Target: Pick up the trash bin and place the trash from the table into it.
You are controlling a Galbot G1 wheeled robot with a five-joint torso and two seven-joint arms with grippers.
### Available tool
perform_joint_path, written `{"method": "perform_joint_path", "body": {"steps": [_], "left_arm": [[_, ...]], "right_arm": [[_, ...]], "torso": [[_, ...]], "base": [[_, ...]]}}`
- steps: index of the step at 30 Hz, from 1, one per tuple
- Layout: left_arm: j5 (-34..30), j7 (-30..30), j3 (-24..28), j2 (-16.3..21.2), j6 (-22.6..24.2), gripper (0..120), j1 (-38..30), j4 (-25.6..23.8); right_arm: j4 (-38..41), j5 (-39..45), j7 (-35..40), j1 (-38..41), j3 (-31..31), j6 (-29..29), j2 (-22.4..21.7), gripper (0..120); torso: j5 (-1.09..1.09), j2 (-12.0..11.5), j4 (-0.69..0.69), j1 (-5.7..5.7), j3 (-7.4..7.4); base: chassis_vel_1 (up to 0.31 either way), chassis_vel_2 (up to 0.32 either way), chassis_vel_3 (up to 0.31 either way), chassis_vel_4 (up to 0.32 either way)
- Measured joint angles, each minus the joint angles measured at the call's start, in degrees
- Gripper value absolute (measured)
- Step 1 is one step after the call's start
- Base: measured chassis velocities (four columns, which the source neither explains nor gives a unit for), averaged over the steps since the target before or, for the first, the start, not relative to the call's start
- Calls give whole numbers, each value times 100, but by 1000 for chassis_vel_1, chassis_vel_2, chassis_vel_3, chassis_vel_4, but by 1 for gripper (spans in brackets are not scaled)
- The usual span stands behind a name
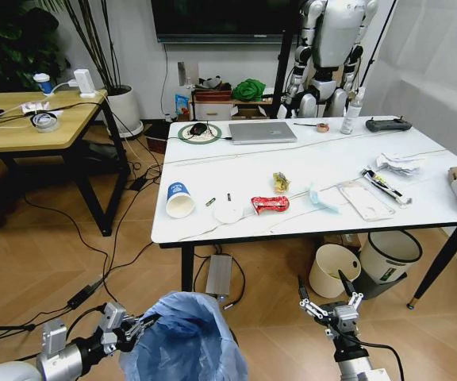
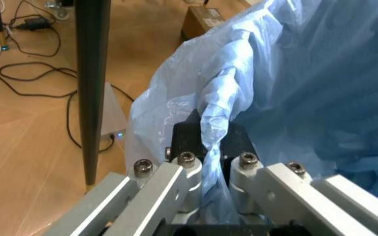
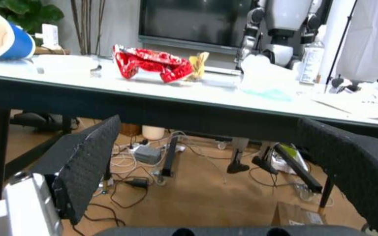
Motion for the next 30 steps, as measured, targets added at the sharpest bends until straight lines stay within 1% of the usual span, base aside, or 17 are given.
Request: {"method": "perform_joint_path", "body": {"steps": [11,12,16,17,23,30], "left_arm": [[-112,-61,-1,27,-3,0,1,78],[-112,-61,-1,27,-3,0,1,78],[-154,-115,19,42,-102,0,20,82],[-154,-115,19,42,-102,0,20,82],[-235,-232,9,78,-205,0,38,67],[-239,-261,-38,96,-237,0,48,65]], "right_arm": [[-93,17,8,94,-66,0,-73,100],[-93,17,8,94,-66,0,-73,100],[-137,27,7,118,-96,0,-64,100],[-137,27,7,118,-96,0,-64,100],[-157,77,5,140,-105,-16,-82,100],[-82,210,3,112,-74,-130,-173,100]], "torso": [[0,340,0,152,189],[0,340,0,152,189],[0,486,0,216,271],[0,486,0,216,271],[0,674,0,300,374],[0,714,0,315,401]], "base": [[0,0,0,0],[0,0,0,0],[0,0,0,0],[0,0,0,0],[0,0,0,0],[0,0,0,0]]}}
